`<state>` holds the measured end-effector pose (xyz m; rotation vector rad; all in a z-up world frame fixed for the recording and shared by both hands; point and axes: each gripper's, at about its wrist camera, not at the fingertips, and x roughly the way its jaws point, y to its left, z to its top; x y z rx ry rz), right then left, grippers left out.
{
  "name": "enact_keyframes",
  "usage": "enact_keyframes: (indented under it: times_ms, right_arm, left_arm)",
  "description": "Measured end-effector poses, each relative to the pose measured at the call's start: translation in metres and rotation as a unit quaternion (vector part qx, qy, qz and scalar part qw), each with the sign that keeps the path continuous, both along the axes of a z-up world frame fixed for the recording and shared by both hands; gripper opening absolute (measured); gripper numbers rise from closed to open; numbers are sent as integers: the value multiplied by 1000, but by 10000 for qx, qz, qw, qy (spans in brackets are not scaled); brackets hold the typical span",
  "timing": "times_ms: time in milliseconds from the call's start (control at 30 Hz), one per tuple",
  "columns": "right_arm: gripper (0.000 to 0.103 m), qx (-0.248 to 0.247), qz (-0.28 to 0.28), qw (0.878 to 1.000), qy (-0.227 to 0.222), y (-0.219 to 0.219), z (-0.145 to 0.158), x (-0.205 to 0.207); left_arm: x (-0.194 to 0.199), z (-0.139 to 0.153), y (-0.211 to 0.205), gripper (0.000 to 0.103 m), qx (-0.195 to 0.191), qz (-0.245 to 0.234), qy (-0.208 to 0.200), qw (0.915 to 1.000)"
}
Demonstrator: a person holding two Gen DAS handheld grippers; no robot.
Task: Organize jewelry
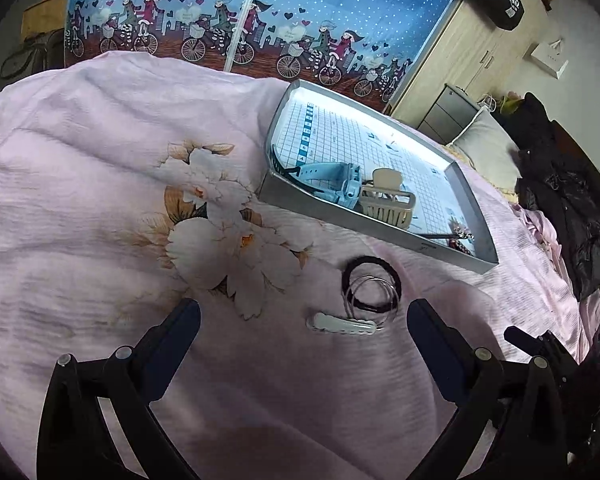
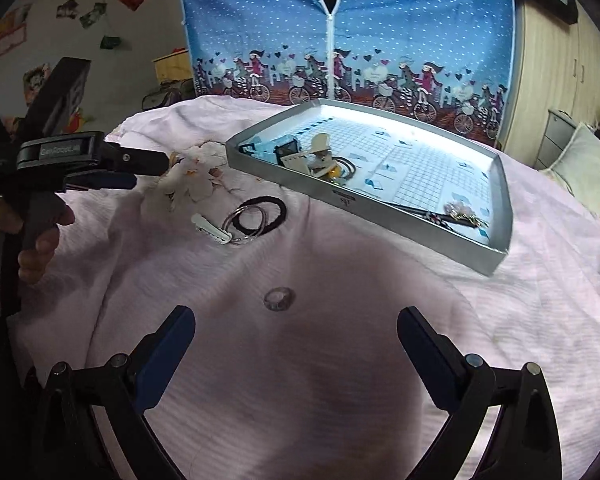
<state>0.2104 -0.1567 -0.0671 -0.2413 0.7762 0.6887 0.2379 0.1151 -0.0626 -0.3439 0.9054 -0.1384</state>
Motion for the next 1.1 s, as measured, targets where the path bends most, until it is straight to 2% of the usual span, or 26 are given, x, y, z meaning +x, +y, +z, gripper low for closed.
enact_keyframes:
  times_ms: [33, 67, 100, 167, 400, 467, 533, 633, 767, 867, 1067, 1100]
  right_arm:
    - [87, 8, 82, 10000, 13, 5, -3, 2]
    - [75, 7, 134, 9999, 71, 9, -7, 4]
    - [67, 20, 158, 9998, 139, 12, -10, 6]
    - [66, 40, 190, 9994, 272, 18, -18, 9]
    - [52, -44, 90, 9979, 644, 22, -37, 28]
    - [52, -9, 77, 9976, 684, 20, -38, 30]
    - [50, -47, 112, 9976, 677, 23, -39, 32]
    - [40, -29, 178, 9976, 670, 24, -41, 31]
    - [30, 65, 123, 9972, 733, 20, -43, 33]
    - [29, 91, 84, 9969, 780, 19, -44, 35]
    - [29, 112, 33, 9969, 781, 18, -46, 34]
    - [26, 126, 5, 9970, 763, 16, -45, 34]
  left_arm:
    - [3, -4, -1, 100, 69, -52, 20, 10000]
    - [6, -8, -3, 100, 201, -107, 10, 9997]
    - [8, -12, -7, 100, 319, -197, -1, 9993]
    - [14, -21, -15, 99, 492, -412, 90, 9979]
    - [16, -30, -22, 93, 480, -779, 29, 9958]
    - [18, -31, -26, 86, 533, -853, 6, 9949]
    - [20, -32, -33, 69, 592, -1003, 22, 9932]
    - [23, -36, -47, 59, 733, -1321, 38, 9885]
    - [25, -44, -66, 59, 1012, -1759, 45, 9792]
    - [27, -49, -76, 58, 1304, -1917, 20, 9727]
    - [26, -54, -84, 59, 1466, -2213, 57, 9641]
    - [25, -54, -85, 58, 1498, -2272, 78, 9622]
